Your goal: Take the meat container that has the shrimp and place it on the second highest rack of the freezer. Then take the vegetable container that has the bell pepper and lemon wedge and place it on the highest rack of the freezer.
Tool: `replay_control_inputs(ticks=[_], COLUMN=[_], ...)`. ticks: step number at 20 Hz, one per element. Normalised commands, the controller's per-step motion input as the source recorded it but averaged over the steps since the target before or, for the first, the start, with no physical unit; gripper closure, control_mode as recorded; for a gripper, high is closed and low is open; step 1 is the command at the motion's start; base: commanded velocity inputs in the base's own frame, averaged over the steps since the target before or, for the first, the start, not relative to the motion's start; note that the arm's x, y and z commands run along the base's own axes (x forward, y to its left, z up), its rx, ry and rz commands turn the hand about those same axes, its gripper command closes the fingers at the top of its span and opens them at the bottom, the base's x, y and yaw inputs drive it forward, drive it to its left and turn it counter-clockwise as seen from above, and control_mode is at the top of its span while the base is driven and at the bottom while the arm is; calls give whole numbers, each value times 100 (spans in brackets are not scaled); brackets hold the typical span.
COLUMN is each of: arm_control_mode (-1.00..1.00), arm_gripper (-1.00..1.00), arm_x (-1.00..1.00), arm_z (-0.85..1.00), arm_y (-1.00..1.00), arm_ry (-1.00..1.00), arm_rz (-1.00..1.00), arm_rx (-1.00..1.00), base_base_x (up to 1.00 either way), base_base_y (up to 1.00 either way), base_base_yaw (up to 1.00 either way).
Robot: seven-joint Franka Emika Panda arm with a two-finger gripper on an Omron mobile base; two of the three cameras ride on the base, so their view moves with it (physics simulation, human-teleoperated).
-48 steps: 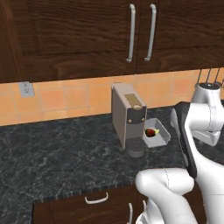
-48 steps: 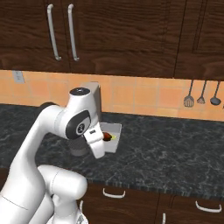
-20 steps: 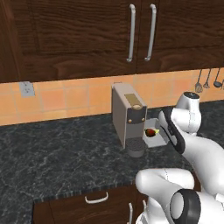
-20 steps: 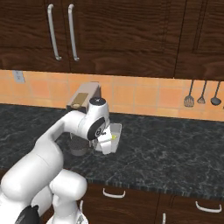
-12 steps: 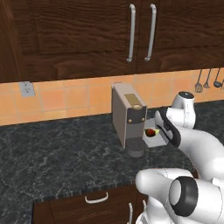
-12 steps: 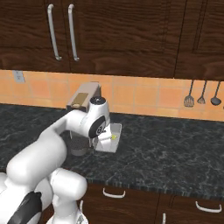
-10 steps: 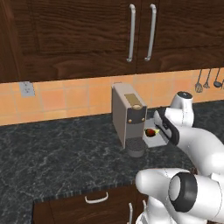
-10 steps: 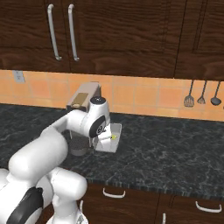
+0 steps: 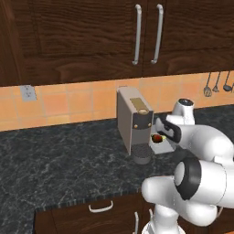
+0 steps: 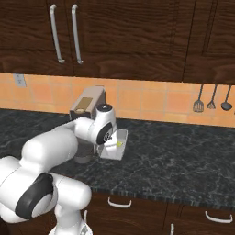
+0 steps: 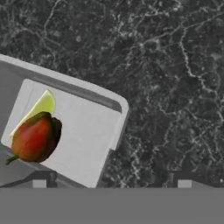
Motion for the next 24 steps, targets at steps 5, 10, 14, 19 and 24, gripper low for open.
replay_control_inputs(ticks=[5,10,14,19,24], arm_control_mode=[-100,-100,-100,-100,-100], arm_gripper=[-100,-100,-100,-100,-100], arm_x=[10,10,15,9,1], arm_z=[-38,-26,-11,-15,-24], arm_y=[0,-7,-6,0,0], arm_ry=[0,0,0,0,0], arm_rz=[0,0,0,0,0], arm_rx=[0,0,0,0,0], base_base_x=[0,0,0,0,0], base_base_y=[0,0,0,0,0], base_base_yaw=[0,0,0,0,0])
